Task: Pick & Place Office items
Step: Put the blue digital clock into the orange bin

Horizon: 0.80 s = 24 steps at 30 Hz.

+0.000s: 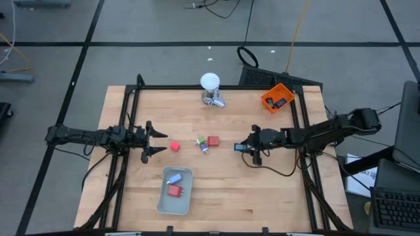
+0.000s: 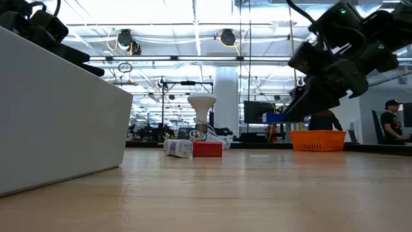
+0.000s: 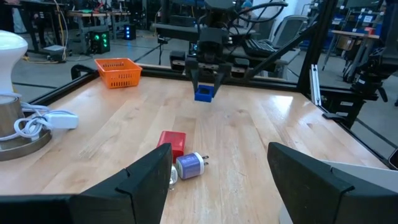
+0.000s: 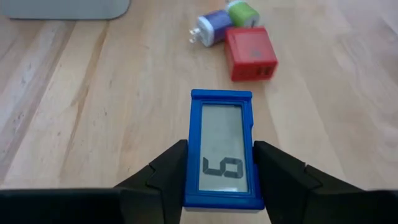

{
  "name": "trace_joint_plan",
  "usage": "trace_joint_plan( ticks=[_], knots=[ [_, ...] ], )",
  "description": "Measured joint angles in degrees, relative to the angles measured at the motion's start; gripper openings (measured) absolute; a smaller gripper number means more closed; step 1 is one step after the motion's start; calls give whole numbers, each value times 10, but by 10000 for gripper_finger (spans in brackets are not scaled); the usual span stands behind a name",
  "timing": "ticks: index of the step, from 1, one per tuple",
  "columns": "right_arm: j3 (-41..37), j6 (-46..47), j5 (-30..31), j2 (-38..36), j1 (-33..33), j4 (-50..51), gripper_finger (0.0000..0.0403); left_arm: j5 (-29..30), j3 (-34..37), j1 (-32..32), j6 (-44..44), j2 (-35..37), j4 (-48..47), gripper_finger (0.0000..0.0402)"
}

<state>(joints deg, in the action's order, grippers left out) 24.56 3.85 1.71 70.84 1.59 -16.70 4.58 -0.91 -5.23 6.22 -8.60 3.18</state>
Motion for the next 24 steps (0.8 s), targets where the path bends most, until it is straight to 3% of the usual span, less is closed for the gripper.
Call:
trace_joint_plan(
  ticks=[24],
  knots=[
    [-120, 30, 0, -201, -20, 2, 161, 0, 0, 0, 0, 0, 0, 269]
  ],
)
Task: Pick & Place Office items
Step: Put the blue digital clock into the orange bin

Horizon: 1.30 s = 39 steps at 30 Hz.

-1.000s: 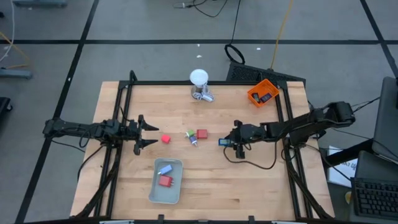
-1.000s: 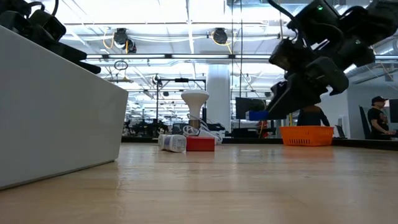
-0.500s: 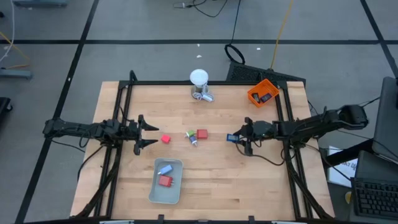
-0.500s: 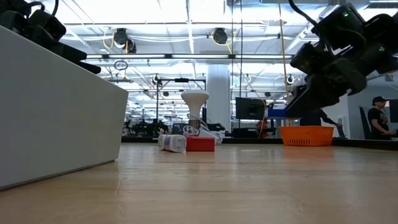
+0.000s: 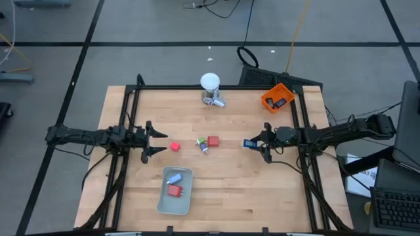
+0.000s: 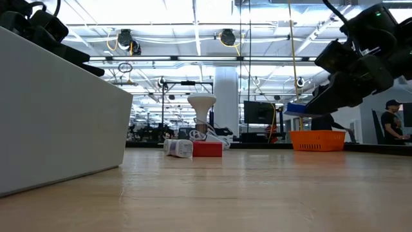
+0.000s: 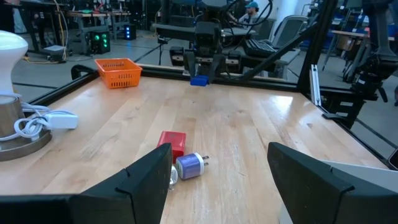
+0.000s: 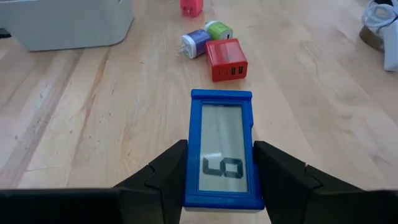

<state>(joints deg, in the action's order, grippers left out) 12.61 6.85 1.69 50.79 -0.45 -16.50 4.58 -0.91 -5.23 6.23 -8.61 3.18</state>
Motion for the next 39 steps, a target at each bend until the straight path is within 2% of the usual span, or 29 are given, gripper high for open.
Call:
trace_joint_plan(
  ticks=[9, 26, 35, 39],
  knots=[
    [-14, 0, 3, -33, 0, 0, 157, 0, 0, 0, 0, 0, 0, 269],
    [-14, 23, 146, -33, -15, 1, 162, 0, 0, 0, 0, 0, 0, 269],
    [-14, 46, 170, -33, -39, 0, 161, 0, 0, 0, 0, 0, 0, 269],
    [-14, 60, 204, -33, -48, 1, 161, 0, 0, 0, 0, 0, 0, 269]
  ],
)
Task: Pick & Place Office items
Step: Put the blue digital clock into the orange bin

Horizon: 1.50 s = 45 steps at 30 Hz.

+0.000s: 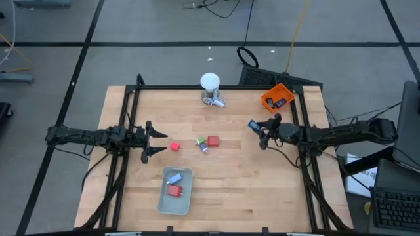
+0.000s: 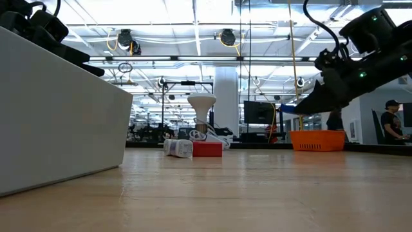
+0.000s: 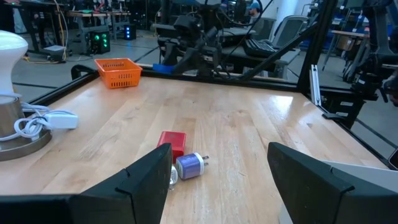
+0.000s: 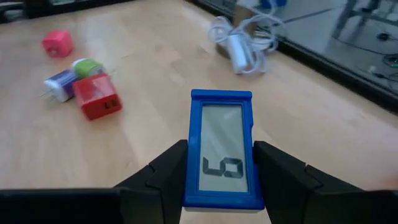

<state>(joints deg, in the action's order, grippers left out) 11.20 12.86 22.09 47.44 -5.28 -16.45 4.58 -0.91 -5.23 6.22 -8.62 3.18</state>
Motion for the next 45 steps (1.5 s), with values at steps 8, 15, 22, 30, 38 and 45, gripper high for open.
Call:
trace_joint_plan(
  ticks=[8, 15, 22, 30, 38, 45],
  knots=[
    [0, 30, 37, 0, -31, 0, 159, 0, 0, 0, 0, 0, 0, 269],
    [0, 49, 37, 0, -72, 0, 158, 0, 0, 0, 0, 0, 0, 269],
    [0, 49, 37, 0, -111, 0, 160, 0, 0, 0, 0, 0, 0, 269],
    [0, 49, 37, 0, -157, 0, 157, 0, 0, 0, 0, 0, 0, 269],
    [0, 49, 36, 0, -211, 0, 158, 0, 0, 0, 0, 0, 0, 269],
    [0, 47, 34, 0, -247, 0, 160, 0, 0, 0, 0, 0, 0, 269]
  ],
)
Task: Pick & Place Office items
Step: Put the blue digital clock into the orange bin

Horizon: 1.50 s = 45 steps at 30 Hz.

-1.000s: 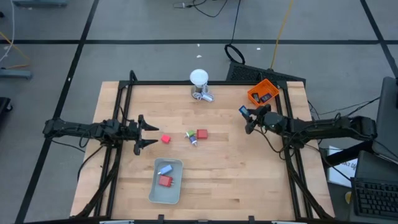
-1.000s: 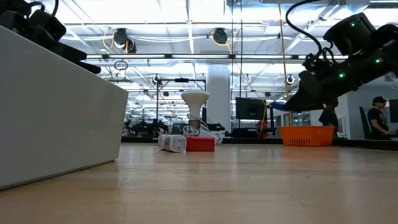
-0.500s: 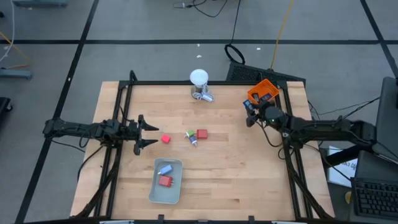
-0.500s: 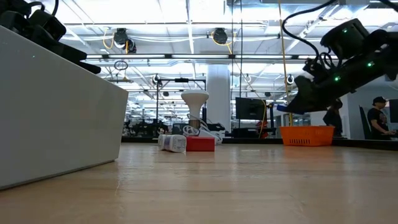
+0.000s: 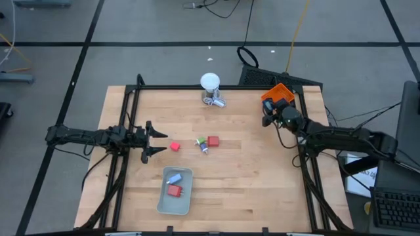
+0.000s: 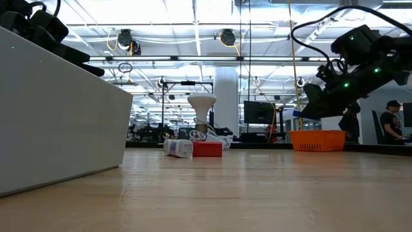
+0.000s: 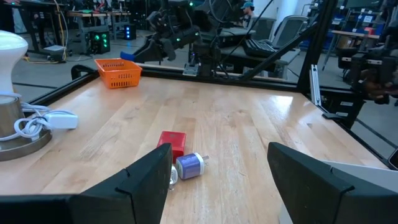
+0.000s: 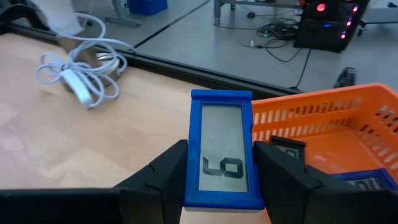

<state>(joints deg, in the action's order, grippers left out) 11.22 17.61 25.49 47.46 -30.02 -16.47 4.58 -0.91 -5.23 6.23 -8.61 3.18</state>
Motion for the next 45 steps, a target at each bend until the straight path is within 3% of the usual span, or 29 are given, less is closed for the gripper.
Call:
trace_joint_plan(
  ticks=[30, 38, 45],
  knots=[
    [0, -6, -5, 0, -115, -23, 155, 0, 0, 0, 0, 0, 0, 269],
    [15, -10, -77, 4, -178, -12, 158, 0, 0, 0, 0, 0, 0, 269],
    [53, -34, -91, 24, -208, 30, 157, 0, 0, 0, 0, 0, 0, 269]
  ],
)
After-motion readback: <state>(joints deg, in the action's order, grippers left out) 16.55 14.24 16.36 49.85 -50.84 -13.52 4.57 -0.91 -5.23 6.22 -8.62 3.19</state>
